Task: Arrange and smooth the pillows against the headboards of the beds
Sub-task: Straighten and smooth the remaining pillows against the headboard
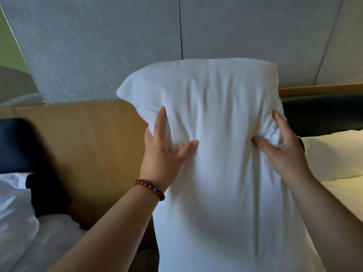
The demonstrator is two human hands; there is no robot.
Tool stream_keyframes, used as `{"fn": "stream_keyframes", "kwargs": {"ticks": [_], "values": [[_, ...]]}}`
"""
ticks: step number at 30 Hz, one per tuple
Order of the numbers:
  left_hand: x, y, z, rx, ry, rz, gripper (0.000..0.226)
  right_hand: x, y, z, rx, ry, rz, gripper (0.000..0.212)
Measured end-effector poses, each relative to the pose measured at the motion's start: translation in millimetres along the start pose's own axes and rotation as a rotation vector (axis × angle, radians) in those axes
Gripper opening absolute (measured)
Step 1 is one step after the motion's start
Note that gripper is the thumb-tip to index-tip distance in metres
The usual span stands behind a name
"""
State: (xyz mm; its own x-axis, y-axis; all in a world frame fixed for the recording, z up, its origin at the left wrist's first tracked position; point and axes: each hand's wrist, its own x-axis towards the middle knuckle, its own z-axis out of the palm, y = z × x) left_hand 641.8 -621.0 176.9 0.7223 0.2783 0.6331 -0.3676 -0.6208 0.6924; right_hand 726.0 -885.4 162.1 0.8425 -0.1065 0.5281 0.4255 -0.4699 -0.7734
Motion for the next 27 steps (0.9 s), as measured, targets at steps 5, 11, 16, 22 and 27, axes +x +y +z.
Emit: {"fn": "stream_keyframes", "kwargs": {"ticks": [5,11,16,22,27], "values": [[-1.6,27.8,32.4,-0.037,-0.024,-0.020,0.099,13.6,14.8,-41.7,-0.052,0.009,0.049,0.079],[8.1,46.2,102.1,-0.110,-0.078,-0.007,0.096,44.2,54.6,-92.2,-0.089,0.063,0.089,0.077],[6.7,35.8,183.2,-0.150,-0.093,0.005,0.096,66.0,127.4,-117.1,-0.109,0.109,0.070,0.077],[-13.3,-5.7,273.3,-0.108,-0.092,-0.028,0.095,84.1,240.9,-110.4,-0.084,0.054,0.051,0.078],[-29.5,-55.6,338.0,-0.018,-0.104,-0.121,0.090,92.6,335.5,-83.2,-0.050,0.004,0.040,0.076]]}}
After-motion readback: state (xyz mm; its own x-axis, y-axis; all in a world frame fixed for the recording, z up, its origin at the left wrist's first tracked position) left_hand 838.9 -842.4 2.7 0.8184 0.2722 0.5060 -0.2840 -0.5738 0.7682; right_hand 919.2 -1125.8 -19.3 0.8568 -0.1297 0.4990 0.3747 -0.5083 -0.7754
